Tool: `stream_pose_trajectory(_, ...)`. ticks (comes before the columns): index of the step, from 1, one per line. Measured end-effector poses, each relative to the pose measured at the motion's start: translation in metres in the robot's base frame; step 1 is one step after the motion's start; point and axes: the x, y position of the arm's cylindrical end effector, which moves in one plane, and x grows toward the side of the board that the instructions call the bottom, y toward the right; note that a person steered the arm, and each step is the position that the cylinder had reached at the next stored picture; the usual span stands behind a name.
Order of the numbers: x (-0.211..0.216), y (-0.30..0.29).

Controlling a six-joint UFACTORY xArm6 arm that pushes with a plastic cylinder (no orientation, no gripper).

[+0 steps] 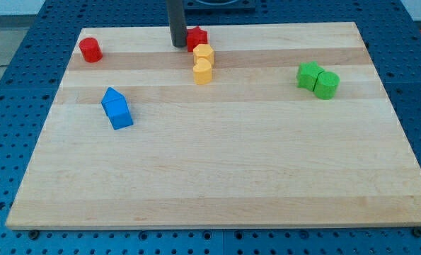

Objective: Slide red circle to the top left

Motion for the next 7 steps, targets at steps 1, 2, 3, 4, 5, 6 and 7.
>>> stream_pose_trajectory(1, 0.0, 0.013)
stream_pose_trajectory(2, 0.014, -0.003)
stream_pose_trajectory(3, 0.019, -0.039)
stream_pose_trajectory(4, 0.019, -0.074)
stream_pose_trajectory(5, 0.023, -0.109)
stream_pose_trajectory(6, 0.054, -0.145)
stream_pose_trajectory(7, 0.068, -0.157)
